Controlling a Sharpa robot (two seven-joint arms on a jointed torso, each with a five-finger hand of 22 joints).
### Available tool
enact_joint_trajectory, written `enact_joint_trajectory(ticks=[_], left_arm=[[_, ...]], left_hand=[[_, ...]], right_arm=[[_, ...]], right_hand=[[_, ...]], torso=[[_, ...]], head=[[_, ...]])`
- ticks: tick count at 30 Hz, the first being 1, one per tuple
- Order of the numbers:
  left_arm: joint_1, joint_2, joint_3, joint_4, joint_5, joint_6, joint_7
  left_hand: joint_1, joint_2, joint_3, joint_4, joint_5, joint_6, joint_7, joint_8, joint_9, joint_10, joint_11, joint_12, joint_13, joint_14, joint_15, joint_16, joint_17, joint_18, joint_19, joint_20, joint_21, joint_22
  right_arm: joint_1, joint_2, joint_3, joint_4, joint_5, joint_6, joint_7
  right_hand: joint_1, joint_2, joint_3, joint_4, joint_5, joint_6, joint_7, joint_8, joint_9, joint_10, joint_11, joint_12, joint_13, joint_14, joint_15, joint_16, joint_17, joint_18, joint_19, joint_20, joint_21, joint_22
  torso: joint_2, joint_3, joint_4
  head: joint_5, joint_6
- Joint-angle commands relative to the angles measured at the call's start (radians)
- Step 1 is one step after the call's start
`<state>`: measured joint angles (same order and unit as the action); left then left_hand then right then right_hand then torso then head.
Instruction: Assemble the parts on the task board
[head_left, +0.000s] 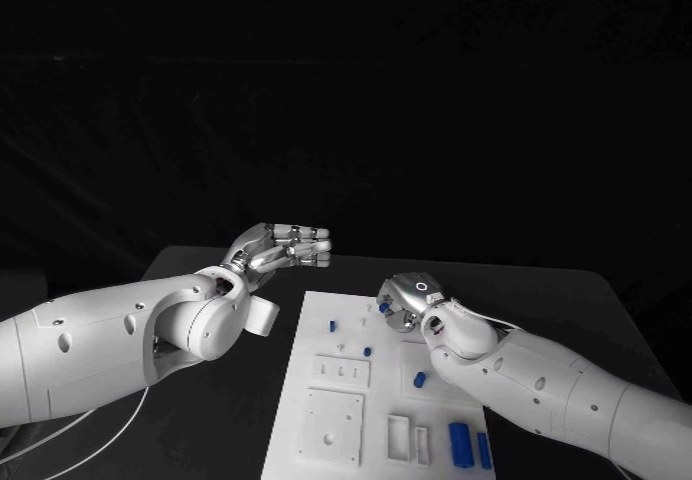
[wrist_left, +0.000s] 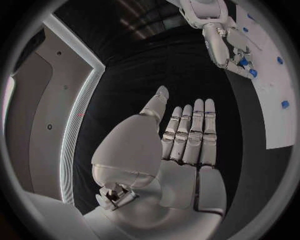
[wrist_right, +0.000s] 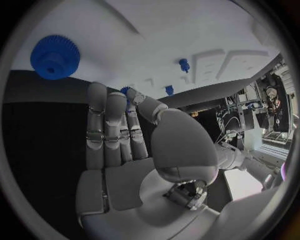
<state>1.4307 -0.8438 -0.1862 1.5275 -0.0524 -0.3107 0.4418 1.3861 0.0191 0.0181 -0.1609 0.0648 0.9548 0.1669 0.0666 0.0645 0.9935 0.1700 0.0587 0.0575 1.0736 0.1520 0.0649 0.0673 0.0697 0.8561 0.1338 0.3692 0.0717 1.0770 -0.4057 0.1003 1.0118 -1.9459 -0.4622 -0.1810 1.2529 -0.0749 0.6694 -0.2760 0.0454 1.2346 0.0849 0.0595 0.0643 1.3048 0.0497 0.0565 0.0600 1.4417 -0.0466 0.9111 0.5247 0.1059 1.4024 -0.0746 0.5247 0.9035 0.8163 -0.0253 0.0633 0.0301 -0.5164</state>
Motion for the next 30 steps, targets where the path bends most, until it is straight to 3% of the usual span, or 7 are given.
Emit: enact_joint_trajectory(ticks=[1,9,10,16,23,30], left_arm=[[0.002,0.005,0.001,-0.001,-0.004,0.012,0.007],[0.008,0.011,0.001,-0.003,-0.004,0.012,0.007],[0.009,0.011,0.002,-0.003,-0.004,0.012,0.007],[0.014,0.012,0.002,-0.003,-0.005,0.011,0.006],[0.02,0.013,0.002,-0.001,-0.006,0.011,0.006],[0.024,0.014,0.002,0.004,-0.007,0.01,0.006]], left_hand=[[-0.003,-0.003,0.002,0.006,-0.004,-0.005,-0.001,-0.006,-0.001,-0.008,0.001,0.0,0.001,0.004,-0.001,-0.004,-0.002,0.017,0.006,0.002,-0.003,0.001],[-0.003,-0.003,0.002,0.006,-0.004,-0.005,-0.001,-0.006,-0.001,-0.008,0.001,0.0,0.001,0.004,-0.001,-0.004,-0.002,0.017,0.006,0.002,-0.003,0.001],[-0.003,-0.003,0.002,0.006,-0.004,-0.005,-0.001,-0.006,-0.001,-0.008,0.001,0.0,0.001,0.004,-0.001,-0.004,-0.002,0.017,0.006,0.002,-0.003,0.001],[-0.003,-0.003,0.002,0.006,-0.004,-0.005,-0.001,-0.006,-0.001,-0.008,0.001,0.0,0.001,0.004,-0.001,-0.004,-0.002,0.017,0.006,0.002,-0.003,0.001],[-0.002,-0.004,0.001,0.007,-0.004,-0.003,-0.001,-0.006,-0.001,-0.008,0.001,0.0,0.001,0.003,-0.001,-0.004,-0.002,0.017,0.008,0.003,-0.007,0.001],[-0.002,-0.004,0.001,0.007,-0.004,-0.002,-0.001,-0.005,-0.001,-0.008,0.001,0.0,0.001,0.002,-0.001,-0.004,-0.002,0.017,0.009,0.003,-0.009,0.001]], right_arm=[[0.001,0.01,0.0,-0.008,-0.025,-0.022,-0.024],[0.001,0.027,0.001,-0.024,-0.029,-0.038,-0.04],[0.001,0.029,0.001,-0.025,-0.03,-0.042,-0.042],[0.001,0.035,0.001,-0.025,-0.031,-0.057,-0.051],[0.002,0.041,0.001,-0.028,-0.032,-0.06,-0.055],[0.002,0.05,0.001,-0.035,-0.032,-0.06,-0.056]], right_hand=[[0.0,0.007,0.002,0.0,0.005,0.007,0.002,0.004,0.001,0.014,-0.012,0.002,0.001,0.001,-0.004,0.0,-0.002,0.014,0.005,0.0,-0.006,0.001],[0.0,0.006,0.005,0.0,0.005,0.008,0.002,0.004,0.001,0.014,-0.012,0.002,0.001,0.001,-0.005,0.003,-0.006,0.014,0.011,-0.001,-0.025,0.024],[0.001,0.006,0.005,0.0,0.005,0.008,0.002,0.004,0.001,0.013,-0.012,0.002,0.001,0.001,-0.005,0.003,-0.007,0.014,0.013,-0.001,-0.028,0.027],[0.001,0.006,0.005,0.0,0.005,0.008,0.002,0.004,0.001,0.013,-0.012,0.002,0.001,0.001,-0.005,0.003,-0.007,0.014,0.013,-0.001,-0.028,0.027],[0.001,0.004,0.006,0.0,0.004,0.008,0.002,0.003,0.001,0.014,-0.012,0.002,0.001,0.0,-0.005,0.004,-0.009,0.014,0.017,-0.002,-0.042,0.045],[0.001,0.004,0.006,0.0,0.004,0.008,0.002,0.003,0.001,0.014,-0.012,0.002,0.001,0.0,-0.005,0.004,-0.009,0.014,0.017,-0.002,-0.042,0.045]], torso=[[0.002,-0.0029,0.0054],[0.008,-0.011,0.0137],[0.009,-0.01,0.0136],[0.013,-0.0144,0.0175],[0.015,-0.0151,0.0186],[0.022,-0.0191,0.0243]], head=[[-0.001,-0.001],[-0.003,0.004],[-0.001,0.004],[-0.002,0.008],[0.003,0.008],[0.003,0.012]])
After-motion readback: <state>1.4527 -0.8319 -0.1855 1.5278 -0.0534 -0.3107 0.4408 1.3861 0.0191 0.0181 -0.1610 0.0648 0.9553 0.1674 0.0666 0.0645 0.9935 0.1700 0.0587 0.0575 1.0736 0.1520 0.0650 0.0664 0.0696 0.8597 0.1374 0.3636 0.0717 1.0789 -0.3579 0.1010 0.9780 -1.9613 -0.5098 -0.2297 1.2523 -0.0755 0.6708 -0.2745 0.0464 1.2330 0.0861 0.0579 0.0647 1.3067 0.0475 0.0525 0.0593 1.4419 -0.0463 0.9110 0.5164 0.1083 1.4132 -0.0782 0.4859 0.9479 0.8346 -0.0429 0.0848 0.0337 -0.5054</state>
